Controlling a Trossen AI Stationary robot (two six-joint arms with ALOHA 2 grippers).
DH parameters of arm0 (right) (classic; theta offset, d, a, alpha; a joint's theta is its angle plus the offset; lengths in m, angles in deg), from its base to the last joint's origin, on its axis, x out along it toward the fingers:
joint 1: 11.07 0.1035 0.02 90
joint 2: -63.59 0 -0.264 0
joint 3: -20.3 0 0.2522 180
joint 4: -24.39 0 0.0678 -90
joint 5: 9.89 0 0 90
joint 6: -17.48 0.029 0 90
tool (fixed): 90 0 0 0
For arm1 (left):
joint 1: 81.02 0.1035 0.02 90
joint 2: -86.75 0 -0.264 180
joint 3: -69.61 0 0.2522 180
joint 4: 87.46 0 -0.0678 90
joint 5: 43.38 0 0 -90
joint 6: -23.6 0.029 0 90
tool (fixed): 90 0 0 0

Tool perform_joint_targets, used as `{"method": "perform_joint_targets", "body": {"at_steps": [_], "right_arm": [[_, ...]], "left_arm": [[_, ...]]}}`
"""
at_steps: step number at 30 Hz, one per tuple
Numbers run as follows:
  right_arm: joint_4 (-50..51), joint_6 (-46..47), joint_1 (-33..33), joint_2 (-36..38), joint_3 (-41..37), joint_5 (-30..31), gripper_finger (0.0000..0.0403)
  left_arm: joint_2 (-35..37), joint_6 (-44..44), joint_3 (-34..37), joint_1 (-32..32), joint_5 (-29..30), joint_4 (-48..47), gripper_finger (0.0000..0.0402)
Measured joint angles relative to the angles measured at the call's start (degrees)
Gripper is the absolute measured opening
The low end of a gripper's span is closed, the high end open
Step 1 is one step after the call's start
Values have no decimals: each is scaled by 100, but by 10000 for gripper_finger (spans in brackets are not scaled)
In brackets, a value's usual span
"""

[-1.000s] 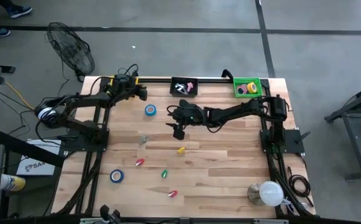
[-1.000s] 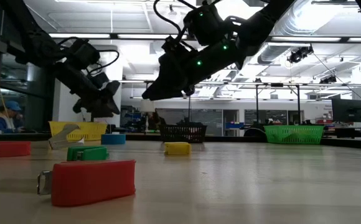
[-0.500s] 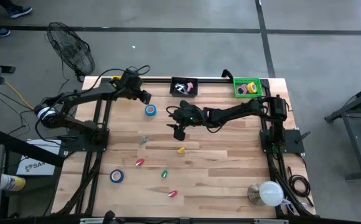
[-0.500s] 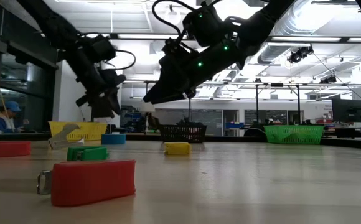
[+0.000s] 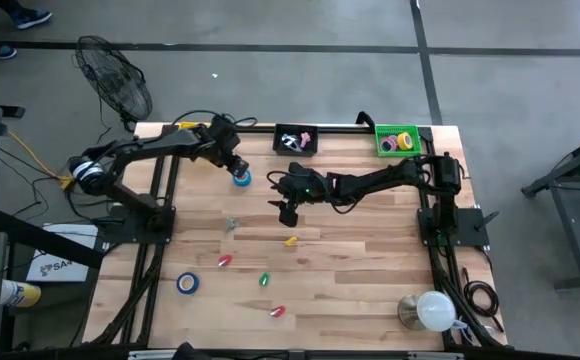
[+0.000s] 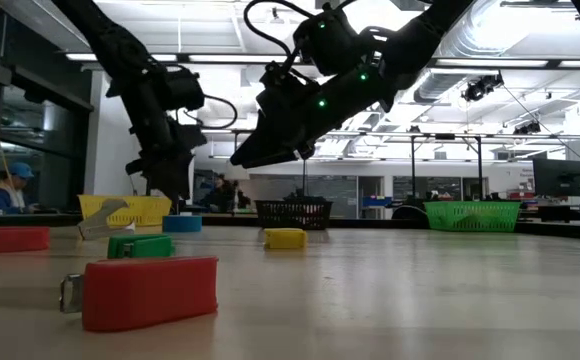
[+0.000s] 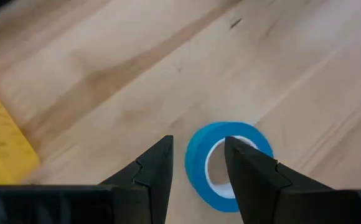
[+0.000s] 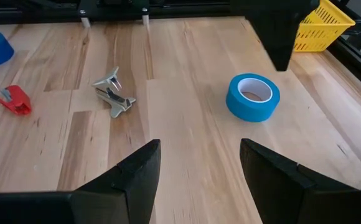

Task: Pick and place Stapler, Stapler remover, tape
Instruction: Put the blue tape into the green bin

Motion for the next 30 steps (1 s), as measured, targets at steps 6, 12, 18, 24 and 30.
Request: {"method": "perform_joint_targets", "body": {"at_steps": [6, 12, 18, 24, 30], "right_arm": [[-1, 1, 0, 0, 0, 0, 211], [-2, 1, 0, 0, 0, 2, 211], [-2, 2, 0, 0, 0, 2, 211], [-2, 2, 0, 0, 0, 2, 211], [-2, 2, 0, 0, 0, 4, 211]], "left_arm": [[-298, -142, -2, -2, 12, -37, 143], [-497, -142, -9, -2, 15, -18, 143], [-580, -142, -22, 0, -123, -34, 143], [-593, -42, -22, 2, -309, -121, 143], [-613, 120, 4, -4, -455, -451, 143]]}}
